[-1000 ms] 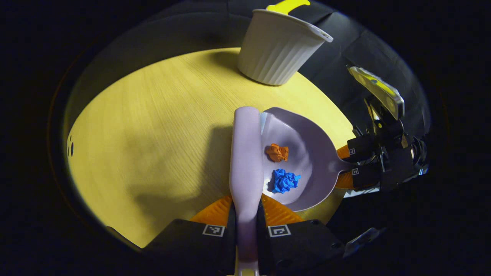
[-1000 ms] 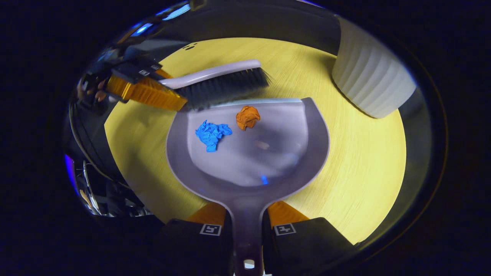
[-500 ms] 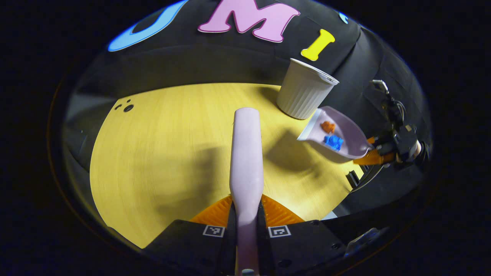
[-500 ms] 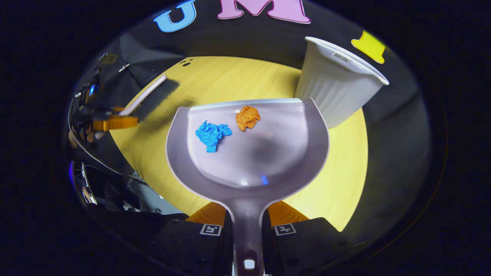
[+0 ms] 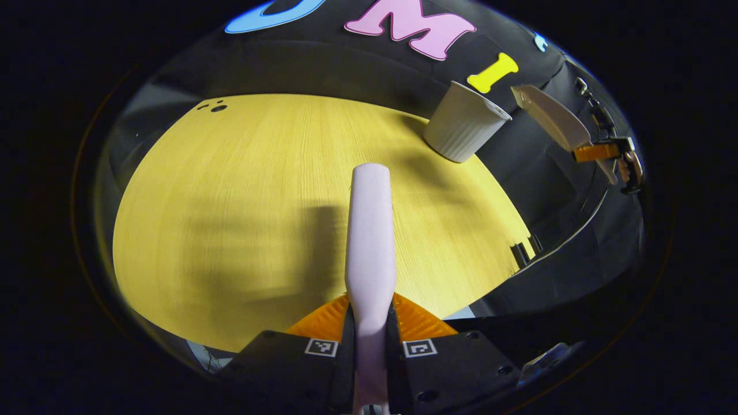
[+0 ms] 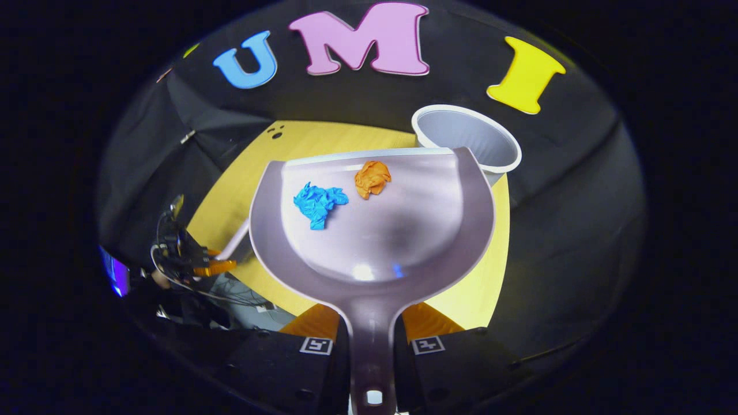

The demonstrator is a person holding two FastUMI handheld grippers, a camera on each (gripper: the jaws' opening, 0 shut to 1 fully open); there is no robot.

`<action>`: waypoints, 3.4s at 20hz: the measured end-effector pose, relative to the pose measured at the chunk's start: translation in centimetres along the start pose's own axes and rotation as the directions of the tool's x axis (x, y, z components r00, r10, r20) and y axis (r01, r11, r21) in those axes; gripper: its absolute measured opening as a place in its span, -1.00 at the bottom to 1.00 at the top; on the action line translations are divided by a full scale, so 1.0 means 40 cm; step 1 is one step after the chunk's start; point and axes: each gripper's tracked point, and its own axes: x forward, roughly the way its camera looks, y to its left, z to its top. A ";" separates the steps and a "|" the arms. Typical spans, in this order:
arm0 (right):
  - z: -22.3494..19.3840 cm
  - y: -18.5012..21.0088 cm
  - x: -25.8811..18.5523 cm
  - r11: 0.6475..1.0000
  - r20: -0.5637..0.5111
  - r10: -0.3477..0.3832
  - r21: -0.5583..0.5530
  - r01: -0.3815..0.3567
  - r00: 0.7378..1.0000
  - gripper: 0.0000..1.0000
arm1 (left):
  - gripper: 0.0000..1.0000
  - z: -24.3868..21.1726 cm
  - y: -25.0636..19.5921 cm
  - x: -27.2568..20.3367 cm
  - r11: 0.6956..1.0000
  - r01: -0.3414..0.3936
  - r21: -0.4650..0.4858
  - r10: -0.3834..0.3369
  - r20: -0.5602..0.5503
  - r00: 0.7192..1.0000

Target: Pick up the small broom and dustpan from the desktop, sweep the trash into the dustpan with the broom, and then empty the trash into the garbage bin.

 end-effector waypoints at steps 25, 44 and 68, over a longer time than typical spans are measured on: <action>0.078 -0.267 0.032 0.882 -0.015 -0.459 -0.132 0.453 0.888 -0.31 | -0.47 0.099 0.088 0.006 0.993 -0.097 -0.071 0.096 -0.013 0.995; 0.185 -0.307 -0.016 0.097 0.468 -0.689 -0.696 0.711 0.553 -0.31 | -0.46 0.071 0.167 0.026 0.940 -0.141 -0.309 0.142 -0.017 0.990; 0.158 -0.308 -0.008 0.664 0.327 -0.631 -0.241 0.708 0.703 -0.31 | -0.48 0.161 0.213 -0.098 0.942 -0.224 -0.248 0.271 0.178 0.946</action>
